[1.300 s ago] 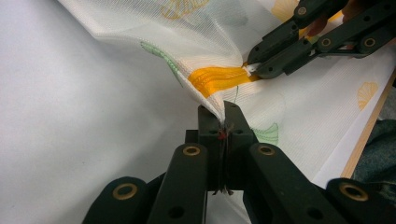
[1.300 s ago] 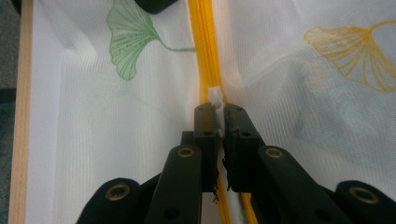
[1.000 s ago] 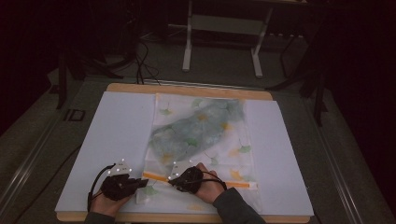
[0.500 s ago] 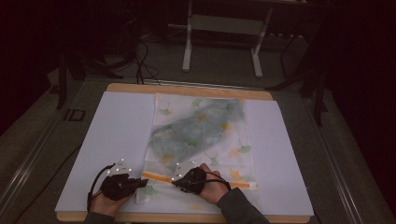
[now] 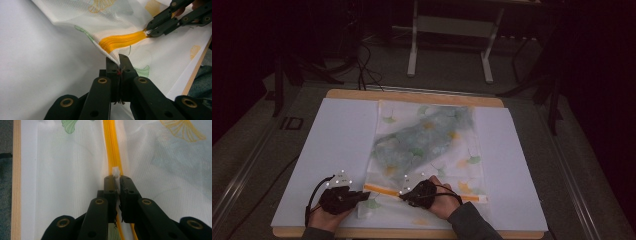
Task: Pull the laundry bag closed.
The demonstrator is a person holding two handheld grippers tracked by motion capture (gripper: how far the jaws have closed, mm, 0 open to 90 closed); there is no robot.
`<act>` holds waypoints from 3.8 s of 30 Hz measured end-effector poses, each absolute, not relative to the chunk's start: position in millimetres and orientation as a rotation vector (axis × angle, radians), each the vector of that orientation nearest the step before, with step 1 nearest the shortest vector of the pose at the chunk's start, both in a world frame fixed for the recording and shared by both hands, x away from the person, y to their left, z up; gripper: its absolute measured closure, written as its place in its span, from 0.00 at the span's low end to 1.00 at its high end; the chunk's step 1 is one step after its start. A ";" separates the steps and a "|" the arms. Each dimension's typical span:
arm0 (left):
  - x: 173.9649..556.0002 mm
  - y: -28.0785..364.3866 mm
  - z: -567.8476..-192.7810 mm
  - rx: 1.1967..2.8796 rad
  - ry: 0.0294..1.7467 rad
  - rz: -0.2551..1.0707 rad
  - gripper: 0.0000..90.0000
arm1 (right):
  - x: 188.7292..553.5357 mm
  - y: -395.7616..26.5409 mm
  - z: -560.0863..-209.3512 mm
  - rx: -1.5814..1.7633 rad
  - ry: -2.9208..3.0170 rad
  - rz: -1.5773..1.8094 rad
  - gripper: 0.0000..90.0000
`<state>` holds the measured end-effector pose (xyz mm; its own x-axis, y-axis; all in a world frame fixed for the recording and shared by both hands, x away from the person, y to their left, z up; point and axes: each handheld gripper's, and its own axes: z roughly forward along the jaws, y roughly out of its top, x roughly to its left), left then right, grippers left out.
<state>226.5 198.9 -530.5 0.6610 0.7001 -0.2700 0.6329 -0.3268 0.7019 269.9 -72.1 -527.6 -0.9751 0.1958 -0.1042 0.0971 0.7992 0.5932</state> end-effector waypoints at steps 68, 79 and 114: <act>226.4 202.0 -530.4 2.037 1.039 0.107 0.98 | 273.0 -124.6 -525.4 0.302 2.832 0.895 0.94; 226.6 202.9 -530.2 2.039 1.041 0.111 0.98 | 273.8 -131.0 -525.0 0.311 2.830 0.888 0.94; 226.6 204.6 -530.2 2.032 1.049 0.114 0.99 | 274.4 -164.9 -523.3 0.380 2.817 0.846 0.94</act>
